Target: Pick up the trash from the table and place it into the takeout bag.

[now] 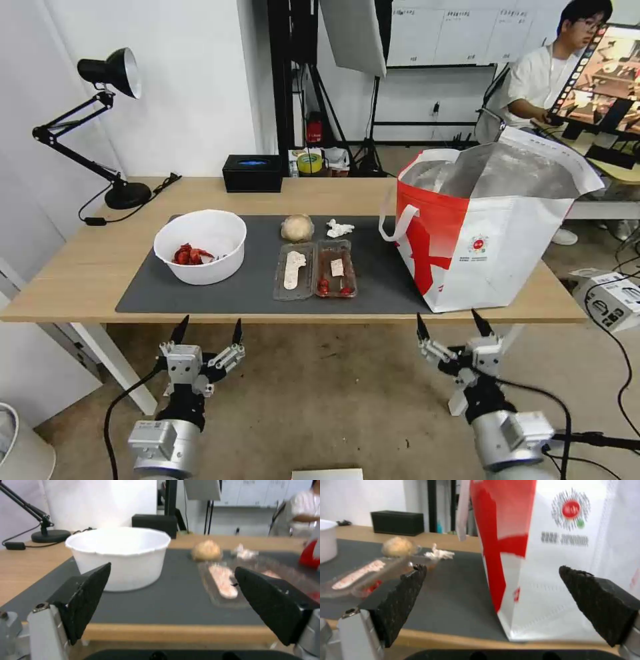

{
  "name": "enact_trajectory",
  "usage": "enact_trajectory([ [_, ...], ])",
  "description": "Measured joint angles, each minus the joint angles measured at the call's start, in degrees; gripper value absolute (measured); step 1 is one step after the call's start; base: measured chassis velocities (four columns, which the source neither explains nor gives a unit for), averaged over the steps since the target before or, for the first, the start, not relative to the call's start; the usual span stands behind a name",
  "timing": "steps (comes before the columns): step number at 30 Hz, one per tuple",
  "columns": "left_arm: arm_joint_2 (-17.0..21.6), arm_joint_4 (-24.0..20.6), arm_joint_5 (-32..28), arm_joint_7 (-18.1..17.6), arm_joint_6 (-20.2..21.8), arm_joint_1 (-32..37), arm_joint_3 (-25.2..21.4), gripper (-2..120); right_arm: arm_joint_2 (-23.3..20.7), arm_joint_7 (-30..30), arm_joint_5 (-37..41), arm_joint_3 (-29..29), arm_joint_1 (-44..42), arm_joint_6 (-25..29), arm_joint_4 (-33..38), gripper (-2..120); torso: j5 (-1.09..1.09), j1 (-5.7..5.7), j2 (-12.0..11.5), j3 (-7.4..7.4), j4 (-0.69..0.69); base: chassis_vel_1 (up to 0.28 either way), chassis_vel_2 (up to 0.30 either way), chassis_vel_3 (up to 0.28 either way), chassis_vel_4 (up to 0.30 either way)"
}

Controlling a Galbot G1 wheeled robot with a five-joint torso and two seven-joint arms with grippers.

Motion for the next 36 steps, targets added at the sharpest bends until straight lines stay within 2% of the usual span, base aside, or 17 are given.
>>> enact_trajectory([
  [1,0.0,0.0,0.0,0.0,0.0,0.0,0.0,100,0.0,0.0,0.0,0.0,0.0,0.0,0.0,100,0.0,0.0,0.0,0.0,0.0,0.0,0.0,0.0,0.0],
  [3,2.25,-1.88,-5.21,-2.45,2.16,-1.24,0.1,100,-5.31,0.9,4.57,0.63,2.38,-3.59,1.6,100,0.01,0.0,0.0,0.0,0.0,0.0,0.0,0.0,0.0],
  [4,2.25,-1.88,-5.21,-2.45,2.16,-1.24,0.1,100,-5.31,0.9,4.57,0.63,2.38,-3.59,1.6,100,0.01,0.0,0.0,0.0,0.0,0.0,0.0,0.0,0.0],
  [7,5.12,-4.25,-11.83,-5.46,4.94,-2.8,0.22,100,-10.97,1.18,8.3,1.08,5.13,-5.95,2.64,100,-0.02,0.0,0.0,0.0,0.02,0.0,0.0,0.0,0.0],
  [10,6.64,-4.59,-14.74,-7.15,5.98,-3.57,0.24,100,-11.61,0.82,8.31,0.96,5.44,-5.54,2.18,100,0.03,0.0,0.0,0.0,-0.02,0.0,0.0,0.0,0.0],
  [11,6.88,-4.42,-15.1,-7.33,6.11,-3.66,0.27,100,-11.67,0.76,8.28,0.92,5.5,-5.47,2.04,100,-0.02,0.0,0.0,0.0,-0.01,0.0,0.0,0.0,0.0],
  [24,6.71,-3.37,-14.87,-7.26,7.3,-3.88,0.62,100,-11.59,0.72,8.2,-0.09,5.65,-5.36,0.69,100,0.0,0.0,0.0,0.0,-0.01,0.0,0.0,0.0,0.0],
  [29,6.77,-2.32,-14.42,-7.23,9.75,-4.94,0.81,100,-11.56,0.5,9.18,-0.92,6.59,-5.36,0.27,100,0.0,0.0,0.0,0.0,0.0,0.0,0.0,0.0,0.0],
  [32,7.38,-1.33,-17.3,-8.48,11.98,-7.24,1.39,100,-11.42,0.5,9.58,-1.16,7.25,-5.36,0.25,100,0.0,0.0,0.0,0.0,0.0,0.0,0.0,0.0,0.0],
  [36,7.5,0.37,-20.59,-10.59,12.72,-10.35,3.24,100,-11.52,0.5,9.6,-1.16,7.27,-5.36,0.27,100,0.0,0.0,0.0,0.0,-0.01,0.0,0.0,0.0,0.0],
])
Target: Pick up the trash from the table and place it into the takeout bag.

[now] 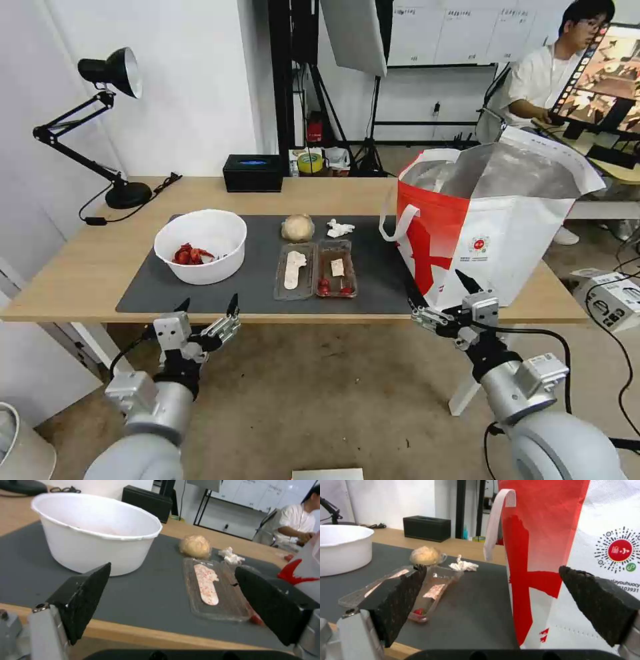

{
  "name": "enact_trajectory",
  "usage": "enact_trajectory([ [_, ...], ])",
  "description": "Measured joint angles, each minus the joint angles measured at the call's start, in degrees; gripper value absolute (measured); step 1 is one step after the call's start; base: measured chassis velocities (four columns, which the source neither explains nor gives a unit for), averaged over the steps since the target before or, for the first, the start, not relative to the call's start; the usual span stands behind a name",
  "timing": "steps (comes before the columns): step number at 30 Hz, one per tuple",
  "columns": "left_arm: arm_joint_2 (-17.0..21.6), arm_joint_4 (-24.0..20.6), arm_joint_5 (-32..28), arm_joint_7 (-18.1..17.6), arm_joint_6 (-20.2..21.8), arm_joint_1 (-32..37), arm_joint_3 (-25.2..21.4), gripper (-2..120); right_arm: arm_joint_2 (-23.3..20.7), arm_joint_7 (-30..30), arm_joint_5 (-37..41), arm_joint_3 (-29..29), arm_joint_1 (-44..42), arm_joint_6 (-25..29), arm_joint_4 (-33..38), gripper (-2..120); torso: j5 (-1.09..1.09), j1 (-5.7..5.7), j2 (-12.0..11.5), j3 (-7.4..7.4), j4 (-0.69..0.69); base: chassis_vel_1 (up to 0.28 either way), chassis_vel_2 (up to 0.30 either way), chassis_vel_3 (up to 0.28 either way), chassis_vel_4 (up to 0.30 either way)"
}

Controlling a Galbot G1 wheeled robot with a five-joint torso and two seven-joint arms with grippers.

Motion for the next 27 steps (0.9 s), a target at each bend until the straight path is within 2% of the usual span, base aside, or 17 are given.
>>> enact_trajectory([
  [1,0.0,0.0,0.0,0.0,0.0,0.0,0.0,100,0.0,0.0,0.0,0.0,0.0,0.0,0.0,100,0.0,0.0,0.0,0.0,0.0,0.0,0.0,0.0,0.0],
  [3,-0.77,1.42,-5.32,-3.18,0.68,-3.04,1.99,100,-0.01,0.0,-0.03,-0.12,0.04,0.04,-0.05,100,-0.01,0.0,0.0,0.0,0.0,0.0,0.0,0.0,0.0],
  [4,-0.77,1.42,-5.32,-3.18,0.68,-3.04,1.99,100,-0.01,0.0,-0.03,-0.12,0.04,0.04,-0.05,100,-0.01,0.0,0.0,0.0,0.0,0.0,0.0,0.0,0.0],
  [6,-1.32,1.91,-10.21,-5.75,1.16,-4.88,3.37,100,0.0,0.0,-0.1,-0.36,0.2,0.07,-0.33,100,0.0,0.0,0.0,0.0,0.0,0.0,0.0,0.0,0.0],
  [7,-1.32,1.91,-10.21,-5.75,1.16,-4.88,3.37,100,0.0,0.0,-0.1,-0.36,0.2,0.07,-0.33,100,0.0,0.0,0.0,0.0,0.0,0.0,0.0,0.0,0.0],
  [8,-1.44,2.11,-13.56,-7.69,1.45,-5.91,4.39,100,0.01,0.0,-0.24,-0.53,0.2,0.09,-0.53,100,0.0,0.0,0.0,0.0,0.01,0.0,0.0,0.0,0.0],
  [9,-1.44,2.11,-13.56,-7.69,1.45,-5.91,4.39,100,0.01,0.0,-0.24,-0.53,0.2,0.09,-0.53,100,0.0,0.0,0.0,0.0,0.01,0.0,0.0,0.0,0.0],
  [12,-1.53,1.86,-25.93,-15.01,2.76,-9.54,7.83,100,0.55,-0.01,-1.72,-0.72,-0.69,0.22,-0.67,100,0.0,0.0,-0.01,0.0,0.0,0.0,0.0,0.0,0.0],
  [13,-1.53,1.86,-25.93,-15.01,2.76,-9.54,7.83,100,0.55,-0.01,-1.72,-0.72,-0.69,0.22,-0.67,100,0.0,0.0,-0.01,0.0,0.0,0.0,0.0,0.0,0.0],
  [16,-2.32,1.57,-35.03,-21.84,3.17,-12.74,10.82,100,1.51,-0.17,-3.11,-0.92,-1.5,0.27,-0.69,100,0.0,0.0,-0.01,0.0,-0.01,0.0,0.0,0.0,0.0],
  [17,-2.32,1.57,-35.03,-21.84,3.17,-12.74,10.82,100,1.51,-0.17,-3.11,-0.92,-1.5,0.27,-0.69,100,0.0,0.0,-0.01,0.0,-0.01,0.0,0.0,0.0,0.0],
  [20,-3.67,1.53,-39.4,-25.42,3.18,-14.17,13.02,100,1.67,-0.24,-3.9,-1.21,-1.72,0.31,-0.92,100,0.0,0.0,0.0,0.0,0.0,0.0,0.0,0.0,0.0],
  [22,-3.67,1.53,-39.4,-25.42,3.18,-14.17,13.02,100,1.67,-0.24,-3.9,-1.21,-1.72,0.31,-0.92,100,0.0,0.0,0.0,0.0,0.0,0.0,0.0,0.0,0.0],
  [24,-4.5,1.76,-42.7,-28.5,2.81,-15.09,14.65,100,1.7,-0.27,-4.23,-1.34,-1.79,0.37,-1.09,100,0.01,0.0,0.0,-0.01,0.0,0.0,0.0,0.0,0.0],
  [27,-5.18,2.63,-43.03,-29.57,2.4,-15.65,15.72,100,1.7,-0.28,-4.32,-1.34,-1.79,0.41,-1.18,100,0.0,0.0,0.0,0.0,0.0,0.0,0.0,0.0,0.0],
])
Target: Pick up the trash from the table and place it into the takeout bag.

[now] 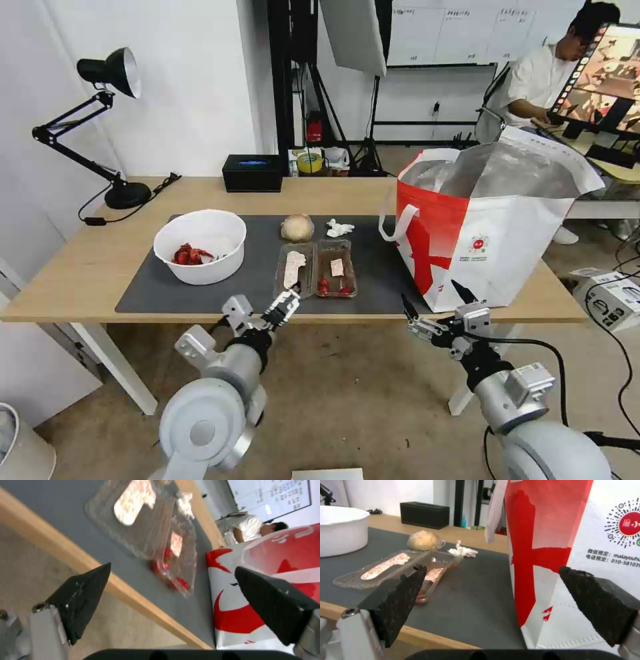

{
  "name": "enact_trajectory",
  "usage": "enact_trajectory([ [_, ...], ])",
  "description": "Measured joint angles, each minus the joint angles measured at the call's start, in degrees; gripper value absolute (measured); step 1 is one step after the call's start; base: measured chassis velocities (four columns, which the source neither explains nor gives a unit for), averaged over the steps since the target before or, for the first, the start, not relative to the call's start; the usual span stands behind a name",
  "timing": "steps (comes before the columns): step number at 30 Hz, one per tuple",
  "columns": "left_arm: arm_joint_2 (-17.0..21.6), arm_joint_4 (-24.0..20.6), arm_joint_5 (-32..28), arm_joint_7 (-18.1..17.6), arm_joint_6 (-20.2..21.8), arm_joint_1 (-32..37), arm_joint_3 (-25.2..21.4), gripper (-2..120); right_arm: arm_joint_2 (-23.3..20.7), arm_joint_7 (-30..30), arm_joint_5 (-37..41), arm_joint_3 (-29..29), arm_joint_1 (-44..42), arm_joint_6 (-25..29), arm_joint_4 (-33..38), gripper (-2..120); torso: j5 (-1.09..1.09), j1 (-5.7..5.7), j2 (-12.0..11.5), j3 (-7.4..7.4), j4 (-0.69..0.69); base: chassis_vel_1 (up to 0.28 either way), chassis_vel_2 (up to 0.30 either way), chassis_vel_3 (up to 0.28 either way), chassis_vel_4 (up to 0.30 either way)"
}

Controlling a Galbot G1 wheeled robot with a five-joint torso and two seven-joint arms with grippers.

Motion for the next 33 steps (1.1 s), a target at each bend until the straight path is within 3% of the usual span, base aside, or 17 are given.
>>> enact_trajectory([
  [6,-2.46,2.09,-0.17,0.22,-2.45,-2.67,1.98,100,0.26,-0.09,-0.38,-0.09,-0.22,0.21,-0.12,100,0.0,0.0,0.0,0.0,0.0,0.0,0.0,0.0,0.0],
  [15,-3.0,3.32,-1.35,0.28,-3.06,-5.02,3.06,100,0.62,-0.1,-0.74,0.11,-0.87,0.47,-0.04,100,0.0,0.0,0.0,0.0,0.0,0.0,0.0,0.0,0.0],
  [24,-5.09,8.61,-0.76,-0.78,-4.22,-9.48,6.7,100,1.31,-0.11,-1.28,1.25,-2.21,0.92,0.31,100,0.0,0.0,0.0,0.0,0.0,0.0,0.0,0.0,0.0],
  [33,-4.82,10.27,-0.62,-1.78,-4.09,-10.19,7.04,100,2.75,-0.33,-2.71,1.4,-3.18,1.66,0.38,100,0.0,0.0,0.0,0.0,0.0,0.0,0.0,0.0,0.0],
])
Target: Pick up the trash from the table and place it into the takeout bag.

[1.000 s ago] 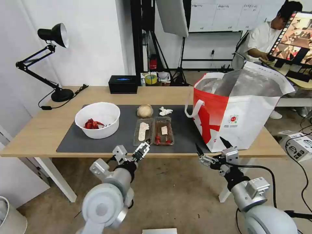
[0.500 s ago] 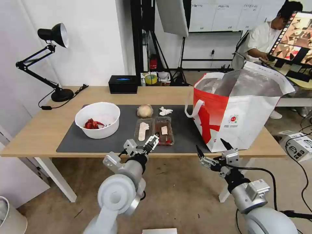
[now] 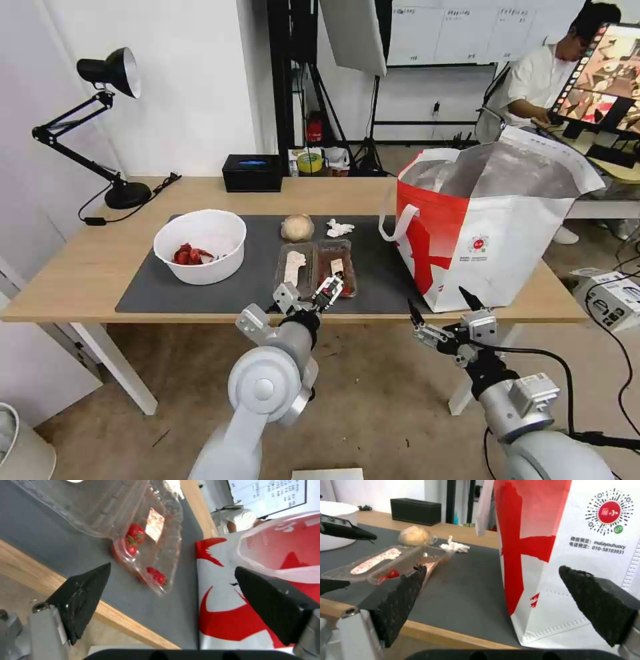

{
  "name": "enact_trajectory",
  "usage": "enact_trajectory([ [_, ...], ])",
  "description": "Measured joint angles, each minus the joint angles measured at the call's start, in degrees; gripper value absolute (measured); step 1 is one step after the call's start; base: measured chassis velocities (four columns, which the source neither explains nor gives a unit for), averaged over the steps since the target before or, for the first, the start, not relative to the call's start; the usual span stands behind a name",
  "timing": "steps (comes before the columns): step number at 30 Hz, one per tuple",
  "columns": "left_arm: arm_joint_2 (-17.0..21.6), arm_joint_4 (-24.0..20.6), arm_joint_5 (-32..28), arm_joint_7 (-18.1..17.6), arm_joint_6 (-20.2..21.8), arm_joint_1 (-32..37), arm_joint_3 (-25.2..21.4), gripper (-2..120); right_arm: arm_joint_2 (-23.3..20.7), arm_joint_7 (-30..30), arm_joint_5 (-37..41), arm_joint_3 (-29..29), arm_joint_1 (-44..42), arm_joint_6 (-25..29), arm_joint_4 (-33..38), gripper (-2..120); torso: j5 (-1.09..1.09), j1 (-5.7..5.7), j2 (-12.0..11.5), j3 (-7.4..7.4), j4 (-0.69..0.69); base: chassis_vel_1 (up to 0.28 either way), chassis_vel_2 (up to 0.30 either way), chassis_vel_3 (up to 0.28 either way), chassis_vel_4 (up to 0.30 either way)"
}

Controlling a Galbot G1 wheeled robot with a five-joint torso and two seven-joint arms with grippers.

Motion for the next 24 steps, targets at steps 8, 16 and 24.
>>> enact_trajectory([
  [8,0.37,2.36,0.45,-0.45,-0.02,-1.43,0.09,100,0.57,-0.35,-0.67,-0.01,-0.38,0.48,0.0,100,0.0,0.0,0.0,0.0,0.0,0.0,0.0,0.0,0.0],
  [16,-0.43,4.76,1.23,-0.86,-0.67,-2.26,0.02,100,1.65,-0.56,-1.74,-0.2,-0.73,0.98,-0.23,100,0.0,0.0,0.0,0.0,0.0,0.0,0.0,0.0,0.0],
  [24,-0.19,5.99,1.42,-1.06,-0.89,-3.01,-0.58,100,1.86,-0.57,-1.84,-0.44,-0.5,1.06,-0.96,100,-0.01,0.0,0.0,0.0,0.0,0.0,0.0,0.0,0.0],
])
